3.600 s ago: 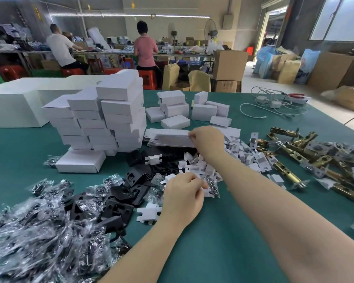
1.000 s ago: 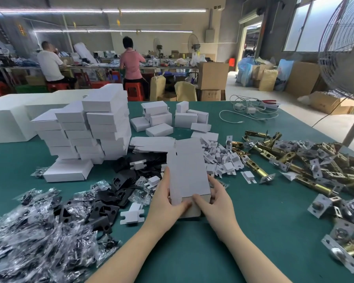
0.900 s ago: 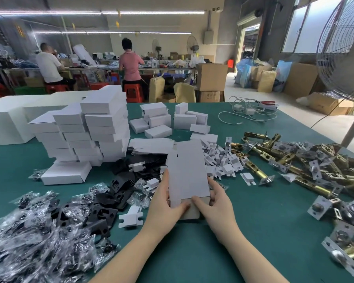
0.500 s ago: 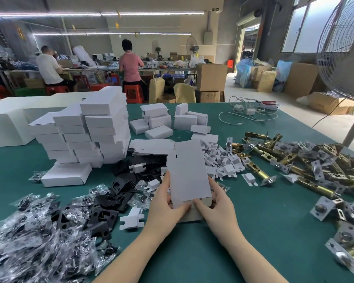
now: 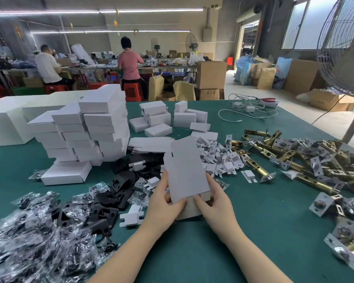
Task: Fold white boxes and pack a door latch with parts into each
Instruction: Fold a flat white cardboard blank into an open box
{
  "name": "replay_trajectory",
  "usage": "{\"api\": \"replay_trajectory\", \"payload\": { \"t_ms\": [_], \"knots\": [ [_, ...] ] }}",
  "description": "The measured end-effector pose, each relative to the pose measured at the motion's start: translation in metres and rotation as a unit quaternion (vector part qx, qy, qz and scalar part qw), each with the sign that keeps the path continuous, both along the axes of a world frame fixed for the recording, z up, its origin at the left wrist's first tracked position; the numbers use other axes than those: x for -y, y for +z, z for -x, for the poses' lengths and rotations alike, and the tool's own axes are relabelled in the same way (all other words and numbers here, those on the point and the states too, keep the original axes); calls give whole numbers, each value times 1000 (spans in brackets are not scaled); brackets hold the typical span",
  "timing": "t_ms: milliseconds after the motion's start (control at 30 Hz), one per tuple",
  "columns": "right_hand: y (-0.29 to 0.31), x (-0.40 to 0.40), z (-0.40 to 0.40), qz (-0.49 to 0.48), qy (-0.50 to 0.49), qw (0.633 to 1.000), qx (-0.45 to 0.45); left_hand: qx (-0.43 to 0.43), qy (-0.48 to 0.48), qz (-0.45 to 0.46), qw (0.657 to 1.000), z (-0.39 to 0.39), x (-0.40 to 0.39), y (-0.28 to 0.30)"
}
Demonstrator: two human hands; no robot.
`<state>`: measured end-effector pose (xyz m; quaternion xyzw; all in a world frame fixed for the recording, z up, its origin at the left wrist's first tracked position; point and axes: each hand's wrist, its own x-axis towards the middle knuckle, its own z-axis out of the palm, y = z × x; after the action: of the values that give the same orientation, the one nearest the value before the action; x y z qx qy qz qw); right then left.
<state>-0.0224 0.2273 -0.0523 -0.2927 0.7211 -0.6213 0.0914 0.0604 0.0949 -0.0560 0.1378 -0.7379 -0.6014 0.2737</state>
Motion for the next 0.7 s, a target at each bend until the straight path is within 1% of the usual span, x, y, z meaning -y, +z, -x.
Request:
{"api": "replay_trajectory", "payload": {
  "t_ms": [167, 267, 433, 500, 600, 700],
  "knots": [
    [-1, 1, -1, 14, 18, 999, 26, 27, -18, -11, 999, 0, 2, -4],
    [-2, 1, 1, 28, 26, 998, 43, 24, -23, -9, 999, 0, 2, -4],
    [-4, 0, 6, 80, 100, 987, 93, 5, -26, 11, 1000, 0, 0, -2],
    [-4, -1, 7, 97, 114, 983, 104, -2, -27, 17, 999, 0, -1, 1],
    [-6, 0, 5, 103, 82, 985, 111, -9, -38, 28, 999, -2, -1, 3],
    [-7, 2, 3, 65, 0, 994, 83, -15, -28, 40, 999, -2, -3, 4]
  ]
}}
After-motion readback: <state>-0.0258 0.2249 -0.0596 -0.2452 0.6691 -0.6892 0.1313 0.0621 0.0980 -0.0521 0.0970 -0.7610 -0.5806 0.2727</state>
